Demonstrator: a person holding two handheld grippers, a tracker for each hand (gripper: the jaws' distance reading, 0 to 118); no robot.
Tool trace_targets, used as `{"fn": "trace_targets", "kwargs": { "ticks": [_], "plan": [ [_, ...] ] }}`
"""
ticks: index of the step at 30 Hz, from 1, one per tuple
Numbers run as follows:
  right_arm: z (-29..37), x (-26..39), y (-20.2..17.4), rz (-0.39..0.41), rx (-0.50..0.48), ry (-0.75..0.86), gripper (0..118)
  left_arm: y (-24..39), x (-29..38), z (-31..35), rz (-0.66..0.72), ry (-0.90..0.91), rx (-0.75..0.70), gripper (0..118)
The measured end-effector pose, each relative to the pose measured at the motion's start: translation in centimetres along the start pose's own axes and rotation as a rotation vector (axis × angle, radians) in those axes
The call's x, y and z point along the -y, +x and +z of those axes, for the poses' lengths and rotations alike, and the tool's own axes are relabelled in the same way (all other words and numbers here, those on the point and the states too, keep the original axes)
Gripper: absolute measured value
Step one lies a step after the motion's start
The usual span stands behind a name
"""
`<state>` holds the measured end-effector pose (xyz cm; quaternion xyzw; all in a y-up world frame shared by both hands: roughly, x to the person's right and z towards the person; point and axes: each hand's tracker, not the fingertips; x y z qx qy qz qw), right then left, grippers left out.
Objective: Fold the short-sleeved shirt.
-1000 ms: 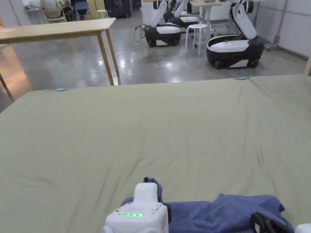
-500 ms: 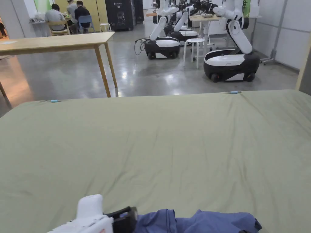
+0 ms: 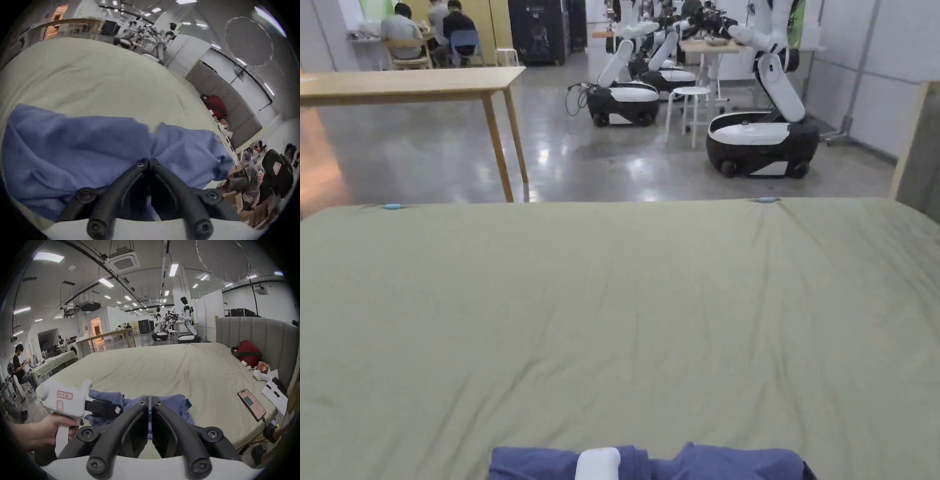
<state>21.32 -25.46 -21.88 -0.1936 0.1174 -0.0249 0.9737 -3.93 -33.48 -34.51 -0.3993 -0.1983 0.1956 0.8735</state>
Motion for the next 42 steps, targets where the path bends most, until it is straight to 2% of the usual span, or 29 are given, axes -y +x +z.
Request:
{"fn": "trace_targets", "kwargs": {
  "ticks": [3,5,9,10,11,12,13,14,15,16,17,21,22,24,27,29,30,31,32,34,35,36,39,42],
  "plan": [
    [-0.4,0.1,-0.3,-0.017,-0.009,-0.016,5,-0.5,-0.1,0.4,-0.051,-0.051,-0.098,0],
    [-0.6,0.1,-0.9,-0.023,-0.017,-0.018,5,-2.0,-0.3,3.2,0.024,0.026,-0.069,0],
    [-0.8,0.0,-2.7,-0.007,-0.043,-0.021,5,-6.7,0.0,11.1,0.076,0.175,-0.037,1],
    [-1.1,0.0,-3.2,0.002,-0.049,-0.025,5,-8.4,0.2,12.6,0.121,0.201,-0.035,2],
    [-1.5,0.1,-3.7,0.012,-0.057,-0.029,5,-10.3,0.5,14.2,0.167,0.238,-0.020,9],
    [-1.8,0.1,-4.3,0.019,-0.060,-0.029,5,-12.1,0.6,15.5,0.204,0.258,-0.016,30],
    [-2.1,0.2,-4.8,0.023,-0.066,-0.028,5,-13.6,0.7,16.4,0.243,0.244,-0.020,58],
    [-2.4,0.2,-5.3,0.019,-0.080,-0.029,5,-15.1,0.9,17.0,0.283,0.216,-0.027,94],
    [-2.6,0.3,-5.7,0.010,-0.093,-0.030,5,-16.7,1.4,17.3,0.331,0.192,-0.003,118],
    [-2.8,0.3,-6.0,0.004,-0.095,-0.031,5,-18.2,1.7,17.5,0.391,0.209,0.059,118],
    [-3.0,0.4,-6.4,-0.001,-0.093,-0.034,5,-19.7,2.2,17.4,0.461,0.215,0.127,118],
    [-2.8,0.4,-6.9,-0.009,-0.086,-0.052,5,-24.2,4.9,12.2,0.870,0.170,0.578,118],
    [-2.7,0.5,-6.9,-0.003,-0.080,-0.060,5,-23.9,5.0,11.4,0.877,0.230,0.635,118],
    [-2.4,0.5,-6.6,0.013,-0.058,-0.071,5,-22.3,3.8,10.1,0.763,0.281,0.574,118],
    [-1.8,0.6,-5.7,0.001,-0.025,-0.078,5,-19.1,1.8,7.8,0.524,0.172,0.406,118],
    [-1.6,0.6,-5.2,-0.013,-0.002,-0.089,5,-17.3,1.0,6.8,0.442,0.145,0.302,117],
    [-1.4,0.6,-5.0,-0.015,0.007,-0.087,5,-16.7,0.7,6.7,0.434,0.142,0.270,100],
    [-1.2,0.5,-5.0,-0.015,0.017,-0.084,5,-16.4,0.5,6.8,0.460,0.154,0.251,45],
    [-1.0,0.4,-5.0,-0.014,0.023,-0.082,5,-16.2,0.4,7.0,0.499,0.167,0.231,6],
    [-0.9,0.3,-5.0,-0.013,0.026,-0.083,5,-17.6,1.3,6.1,0.660,0.162,0.181,9],
    [-0.9,0.3,-5.1,-0.010,0.027,-0.083,5,-18.6,2.2,5.6,0.720,0.096,0.268,8],
    [-1.0,0.3,-5.2,-0.003,0.026,-0.086,5,-19.2,2.2,5.8,0.707,0.132,0.311,8],
    [-1.0,0.3,-5.5,0.009,0.022,-0.090,5,-17.8,1.1,7.9,0.578,0.139,0.197,8],
    [-1.0,0.0,-5.8,0.016,0.011,-0.082,5,-18.3,-0.6,12.6,0.539,0.264,0.154,8]
  ]
}}
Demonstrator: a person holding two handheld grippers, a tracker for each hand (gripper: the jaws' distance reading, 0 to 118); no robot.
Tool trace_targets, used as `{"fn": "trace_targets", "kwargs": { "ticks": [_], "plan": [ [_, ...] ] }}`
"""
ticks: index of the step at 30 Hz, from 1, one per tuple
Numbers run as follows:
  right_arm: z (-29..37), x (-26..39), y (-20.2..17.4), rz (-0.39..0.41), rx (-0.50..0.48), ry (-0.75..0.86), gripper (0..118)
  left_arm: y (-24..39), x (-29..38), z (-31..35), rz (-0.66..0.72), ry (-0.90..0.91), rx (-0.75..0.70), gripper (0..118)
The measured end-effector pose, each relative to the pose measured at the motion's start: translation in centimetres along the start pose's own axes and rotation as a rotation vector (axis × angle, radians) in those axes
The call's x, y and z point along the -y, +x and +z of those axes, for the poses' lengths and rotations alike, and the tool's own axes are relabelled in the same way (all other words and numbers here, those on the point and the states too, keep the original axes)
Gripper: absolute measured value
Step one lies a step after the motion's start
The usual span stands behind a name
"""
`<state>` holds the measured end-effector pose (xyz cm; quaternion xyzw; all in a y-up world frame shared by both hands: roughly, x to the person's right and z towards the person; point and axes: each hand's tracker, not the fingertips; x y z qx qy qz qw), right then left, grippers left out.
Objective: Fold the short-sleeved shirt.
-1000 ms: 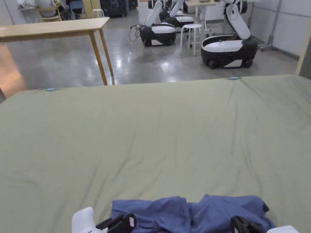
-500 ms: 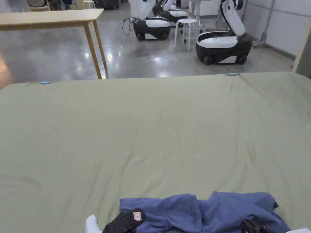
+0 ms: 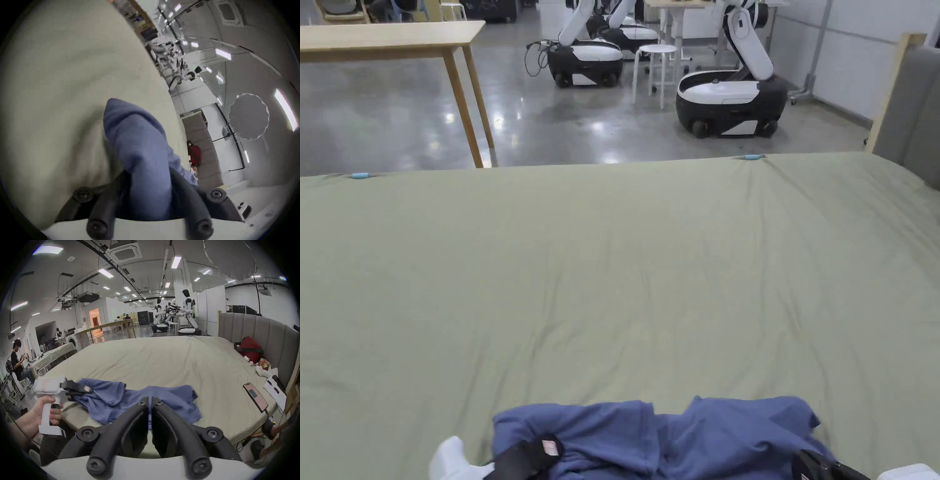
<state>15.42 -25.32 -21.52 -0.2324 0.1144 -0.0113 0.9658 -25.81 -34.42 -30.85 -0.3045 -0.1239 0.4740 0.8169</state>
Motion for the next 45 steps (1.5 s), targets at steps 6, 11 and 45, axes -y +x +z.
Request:
{"fn": "trace_targets", "kwargs": {
  "ticks": [6,11,45],
  "plan": [
    [-0.6,0.0,-0.4,0.004,-0.038,0.008,5,4.0,-4.5,5.8,-0.330,0.114,-0.305,8],
    [-0.5,0.0,-0.2,-0.008,-0.055,0.013,5,12.4,1.4,1.2,-0.705,0.076,-0.390,8],
    [-0.7,0.5,4.8,-0.116,-0.080,-0.069,5,12.8,12.1,-15.7,-0.422,-0.292,-0.060,1]
  ]
}}
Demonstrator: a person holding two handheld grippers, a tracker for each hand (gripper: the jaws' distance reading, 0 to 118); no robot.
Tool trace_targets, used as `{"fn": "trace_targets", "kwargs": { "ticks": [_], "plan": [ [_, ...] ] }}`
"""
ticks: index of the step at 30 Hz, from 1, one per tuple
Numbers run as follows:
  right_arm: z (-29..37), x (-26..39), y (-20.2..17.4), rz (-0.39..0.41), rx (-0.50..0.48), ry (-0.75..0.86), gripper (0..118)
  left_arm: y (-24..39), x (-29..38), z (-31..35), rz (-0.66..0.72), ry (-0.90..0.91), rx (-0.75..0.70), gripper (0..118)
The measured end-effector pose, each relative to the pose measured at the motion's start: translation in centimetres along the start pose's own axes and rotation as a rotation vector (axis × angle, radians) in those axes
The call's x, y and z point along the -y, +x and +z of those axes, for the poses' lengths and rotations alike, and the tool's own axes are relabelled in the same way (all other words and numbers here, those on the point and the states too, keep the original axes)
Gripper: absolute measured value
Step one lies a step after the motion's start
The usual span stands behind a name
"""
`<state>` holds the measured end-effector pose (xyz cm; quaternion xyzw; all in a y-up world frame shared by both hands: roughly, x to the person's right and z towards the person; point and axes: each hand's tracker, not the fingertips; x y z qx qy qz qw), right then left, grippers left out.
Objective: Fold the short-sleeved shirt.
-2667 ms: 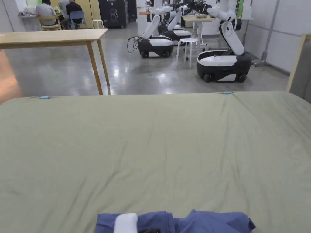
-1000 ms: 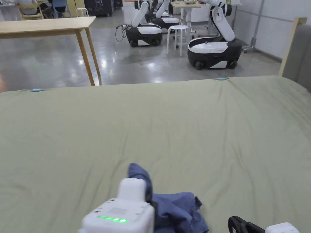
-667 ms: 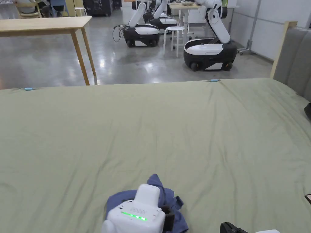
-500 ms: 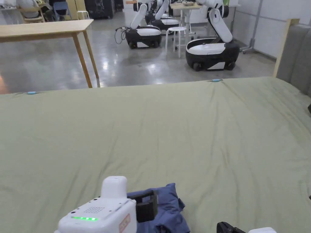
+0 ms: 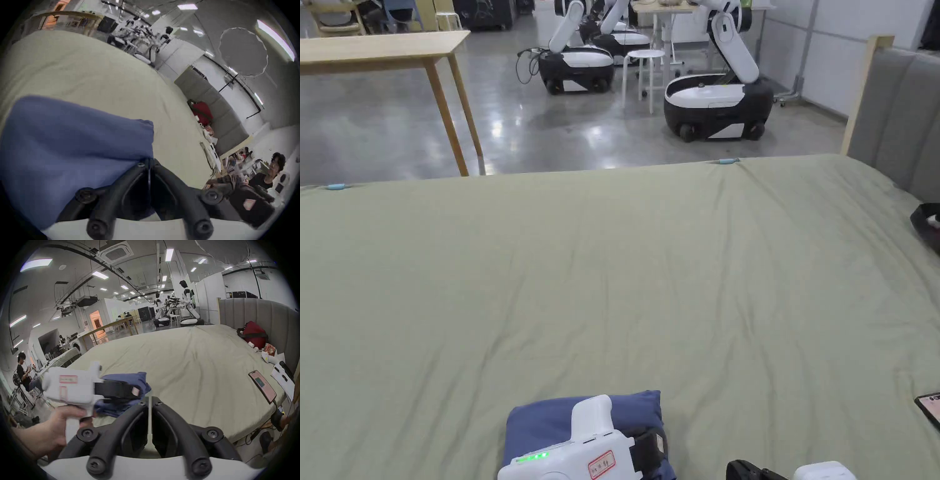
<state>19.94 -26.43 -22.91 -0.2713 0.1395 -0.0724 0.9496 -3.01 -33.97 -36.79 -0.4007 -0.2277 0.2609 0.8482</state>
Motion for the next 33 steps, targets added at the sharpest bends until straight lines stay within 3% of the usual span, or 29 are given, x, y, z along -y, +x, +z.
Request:
{"fn": "trace_targets", "kwargs": {
  "ticks": [2,5,9,11,12,14,15,17,18,20,22,25,26,27,28,29,31,33],
  "plan": [
    [-0.8,-0.5,-0.2,-0.006,-0.016,-0.026,5,0.0,0.1,1.2,-0.003,0.003,-0.007,1],
    [-3.4,-1.7,-1.2,-0.031,-0.126,-0.036,5,-0.3,0.1,6.0,-0.053,0.062,0.023,1],
    [-9.8,-2.7,-2.1,-0.130,-0.272,-0.084,5,-3.5,0.1,13.7,-0.094,0.149,-0.056,1],
    [-12.8,-2.4,-1.9,-0.170,-0.332,-0.104,5,-6.0,0.1,16.8,-0.082,0.198,-0.103,12],
    [-14.3,-2.1,-1.5,-0.189,-0.406,-0.128,5,-7.7,-0.1,17.9,-0.053,0.199,-0.113,40],
    [-16.4,-1.3,-0.8,-0.199,-0.490,-0.200,5,-10.5,-0.3,18.6,0.019,0.132,-0.089,114],
    [-16.8,-0.8,-0.5,-0.172,-0.482,-0.217,5,-11.4,-0.6,19.2,0.018,0.233,-0.034,118],
    [-17.3,-0.1,0.0,-0.126,-0.308,-0.214,5,-14.0,-0.9,17.8,0.161,0.149,0.115,118],
    [-17.3,0.0,0.6,-0.181,-0.277,-0.236,5,-15.0,-1.1,16.6,0.235,0.135,0.223,118],
    [-16.7,0.3,1.8,-0.313,-0.335,-0.203,5,-16.7,-1.5,13.4,0.388,0.107,0.334,118],
    [-16.0,0.2,1.8,-0.275,-0.319,-0.204,5,-18.3,-0.5,9.5,0.519,0.054,0.362,118],
    [-15.1,0.1,1.6,-0.184,-0.298,-0.210,5,-16.9,-0.8,6.8,0.477,0.109,0.516,116],
    [-15.0,0.1,1.6,-0.181,-0.299,-0.211,5,-16.2,-0.9,5.8,0.514,0.057,0.521,105],
    [-14.8,0.1,1.3,-0.174,-0.293,-0.210,5,-15.7,-1.0,5.1,0.509,0.052,0.478,52],
    [-14.8,0.0,1.1,-0.169,-0.286,-0.209,5,-15.3,-0.9,4.8,0.479,0.046,0.378,18],
    [-14.8,-0.1,1.0,-0.167,-0.276,-0.209,5,-14.6,-0.9,4.9,0.436,0.015,0.229,18],
    [-14.5,-0.3,0.6,-0.169,-0.270,-0.209,5,-14.6,-0.8,6.1,0.459,0.045,0.291,18],
    [-13.4,-0.7,-0.2,-0.147,-0.263,-0.184,5,-15.0,-1.4,8.6,0.410,0.072,0.237,18]
  ]
}}
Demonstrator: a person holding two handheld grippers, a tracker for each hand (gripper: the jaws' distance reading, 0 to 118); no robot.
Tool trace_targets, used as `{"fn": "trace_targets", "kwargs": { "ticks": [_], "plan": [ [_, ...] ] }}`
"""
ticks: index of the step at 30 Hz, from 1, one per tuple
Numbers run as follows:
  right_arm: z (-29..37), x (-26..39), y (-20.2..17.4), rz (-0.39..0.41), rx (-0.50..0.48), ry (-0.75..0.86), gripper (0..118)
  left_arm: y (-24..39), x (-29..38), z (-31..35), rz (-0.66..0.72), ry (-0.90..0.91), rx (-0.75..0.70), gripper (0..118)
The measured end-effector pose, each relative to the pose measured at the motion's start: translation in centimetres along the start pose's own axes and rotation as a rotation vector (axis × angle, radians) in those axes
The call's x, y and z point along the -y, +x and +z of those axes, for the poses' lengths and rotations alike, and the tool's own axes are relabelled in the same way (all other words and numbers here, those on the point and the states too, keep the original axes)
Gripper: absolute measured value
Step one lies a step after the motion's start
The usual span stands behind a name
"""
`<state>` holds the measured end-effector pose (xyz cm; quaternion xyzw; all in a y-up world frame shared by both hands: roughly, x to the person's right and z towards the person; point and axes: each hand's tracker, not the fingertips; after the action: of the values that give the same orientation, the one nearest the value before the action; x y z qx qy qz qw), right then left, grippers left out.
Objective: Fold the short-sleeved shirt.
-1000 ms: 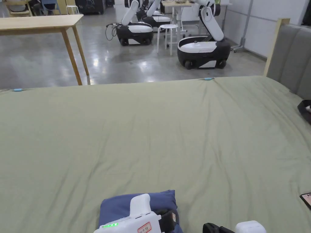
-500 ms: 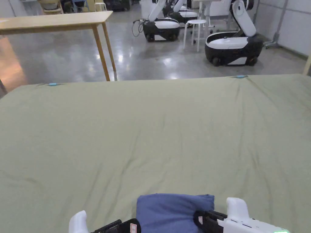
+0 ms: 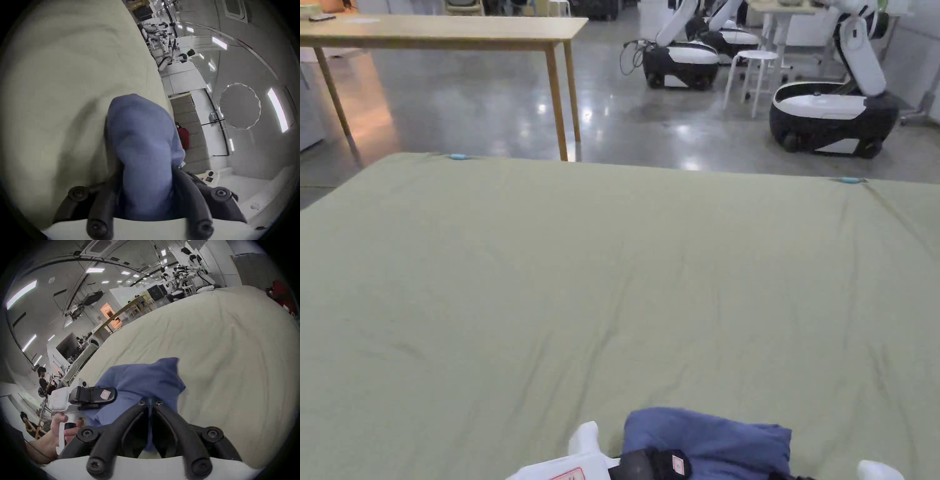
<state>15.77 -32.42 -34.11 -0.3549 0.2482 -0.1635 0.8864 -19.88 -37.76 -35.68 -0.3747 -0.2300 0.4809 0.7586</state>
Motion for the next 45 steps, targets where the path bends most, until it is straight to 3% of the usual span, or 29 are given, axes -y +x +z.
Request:
{"fn": "trace_targets", "kwargs": {
  "ticks": [3,7,14,18,21,22,23,24,25,29,32,34,35,36,37,41,45],
  "plan": [
    [1.3,0.0,-1.6,0.026,-0.027,0.018,5,0.2,-2.3,5.7,-0.121,0.024,-0.085,18],
    [2.1,0.4,-4.2,0.077,-0.021,0.016,5,-2.5,-7.4,14.6,-0.168,0.045,-0.208,18],
    [1.7,1.2,-7.6,0.094,-0.041,0.013,5,-6.9,-18.5,29.3,-0.286,0.074,-0.513,18],
    [0.9,1.3,-9.0,0.114,-0.048,-0.008,5,-10.3,-23.1,34.7,-0.218,0.103,-0.630,18],
    [0.6,1.3,-9.8,0.131,-0.046,-0.021,5,-11.2,-22.4,35.5,-0.134,0.100,-0.585,18],
    [0.5,1.2,-9.9,0.136,-0.050,-0.023,5,-11.3,-22.2,35.5,-0.120,0.107,-0.553,23],
    [0.6,1.1,-10.1,0.139,-0.053,-0.024,5,-11.0,-21.8,35.7,-0.122,0.125,-0.551,42],
    [0.7,1.0,-10.2,0.143,-0.054,-0.023,5,-10.4,-21.5,36.0,-0.149,0.155,-0.615,84],
    [0.8,0.8,-10.3,0.148,-0.053,-0.023,5,-9.6,-21.3,36.7,-0.201,0.175,-0.679,102],
    [1.6,-0.3,-10.6,0.177,-0.045,-0.022,5,-6.3,-21.0,40.8,-0.253,0.309,-0.757,105],
    [2.4,-1.3,-10.9,0.223,-0.018,0.003,5,-1.3,-19.0,40.3,-0.362,0.346,-0.890,94],
    [3.0,-2.7,-10.9,0.288,0.062,0.036,5,2.8,-17.1,37.8,-0.493,0.398,-0.914,89],
    [3.3,-3.6,-10.9,0.304,0.109,0.065,5,4.8,-16.1,36.2,-0.546,0.427,-0.926,66],
    [3.7,-5.0,-10.7,0.293,0.146,0.094,5,6.6,-15.3,34.2,-0.625,0.470,-0.954,20],
    [4.1,-6.7,-10.6,0.281,0.146,0.117,5,8.5,-14.2,32.3,-0.694,0.523,-0.954,3],
    [6.3,-13.5,-12.3,0.359,0.310,0.318,5,16.1,-10.7,24.4,-0.837,0.677,-0.771,3],
    [8.9,-17.9,-13.7,0.472,0.448,0.512,6,24.1,-7.1,17.6,-1.045,0.802,-0.696,3]
  ]
}}
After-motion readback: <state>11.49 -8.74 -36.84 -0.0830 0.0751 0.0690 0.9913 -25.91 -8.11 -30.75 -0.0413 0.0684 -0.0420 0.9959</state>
